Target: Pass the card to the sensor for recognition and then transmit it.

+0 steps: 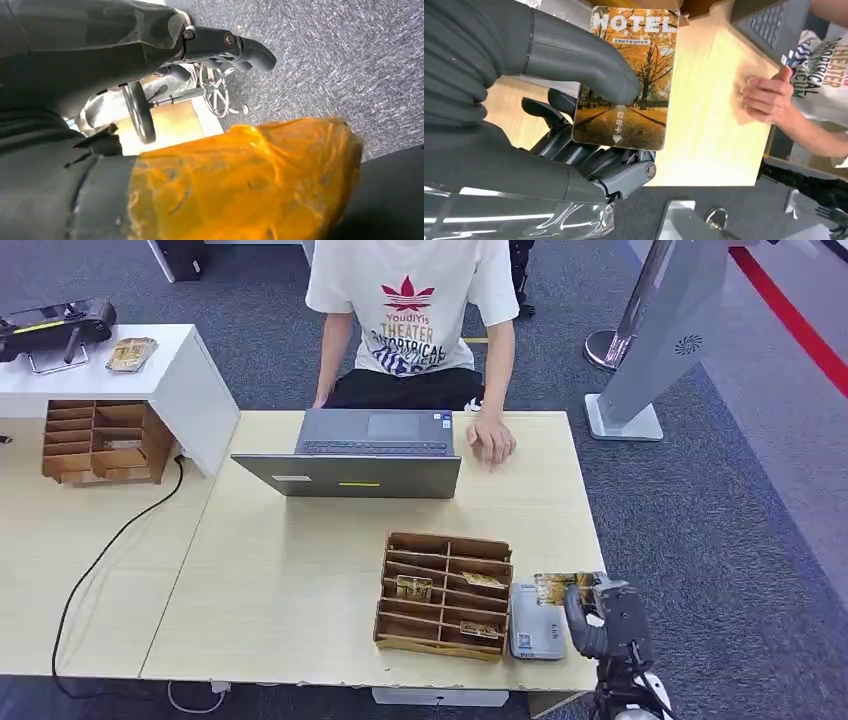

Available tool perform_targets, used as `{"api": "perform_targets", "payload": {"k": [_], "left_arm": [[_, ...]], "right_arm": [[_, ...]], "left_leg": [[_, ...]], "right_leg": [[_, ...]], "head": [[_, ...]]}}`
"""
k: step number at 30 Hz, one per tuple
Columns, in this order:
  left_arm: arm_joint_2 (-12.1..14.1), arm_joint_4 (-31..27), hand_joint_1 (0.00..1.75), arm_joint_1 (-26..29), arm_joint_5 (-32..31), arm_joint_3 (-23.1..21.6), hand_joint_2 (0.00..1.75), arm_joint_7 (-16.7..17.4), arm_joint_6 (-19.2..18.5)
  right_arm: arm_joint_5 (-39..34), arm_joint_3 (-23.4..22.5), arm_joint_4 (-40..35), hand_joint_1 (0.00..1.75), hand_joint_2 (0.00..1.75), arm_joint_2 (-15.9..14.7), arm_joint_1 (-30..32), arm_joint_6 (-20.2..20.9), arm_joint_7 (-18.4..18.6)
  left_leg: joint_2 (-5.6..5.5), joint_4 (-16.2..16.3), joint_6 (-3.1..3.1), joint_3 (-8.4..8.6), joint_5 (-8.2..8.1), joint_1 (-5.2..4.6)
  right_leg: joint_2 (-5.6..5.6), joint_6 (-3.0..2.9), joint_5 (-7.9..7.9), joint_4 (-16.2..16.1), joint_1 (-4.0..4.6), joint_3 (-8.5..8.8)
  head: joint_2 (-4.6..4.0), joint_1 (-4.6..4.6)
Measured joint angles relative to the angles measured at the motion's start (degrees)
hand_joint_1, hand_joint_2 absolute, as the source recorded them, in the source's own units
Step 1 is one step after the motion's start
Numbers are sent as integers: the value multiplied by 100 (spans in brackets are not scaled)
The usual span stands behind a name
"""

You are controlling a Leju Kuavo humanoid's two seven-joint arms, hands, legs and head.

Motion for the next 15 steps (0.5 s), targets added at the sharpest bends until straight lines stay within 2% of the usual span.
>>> {"api": "perform_targets", "payload": {"k": [15], "left_arm": [[-17,0,0,-1,13,44,0,20,2]], "right_arm": [[1269,50,206,175,175,0,-92,-151,492]], "left_leg": [[0,0,0,0,0,0]], "right_leg": [[0,0,0,0,0,0]], "head": [[0,0]]}}
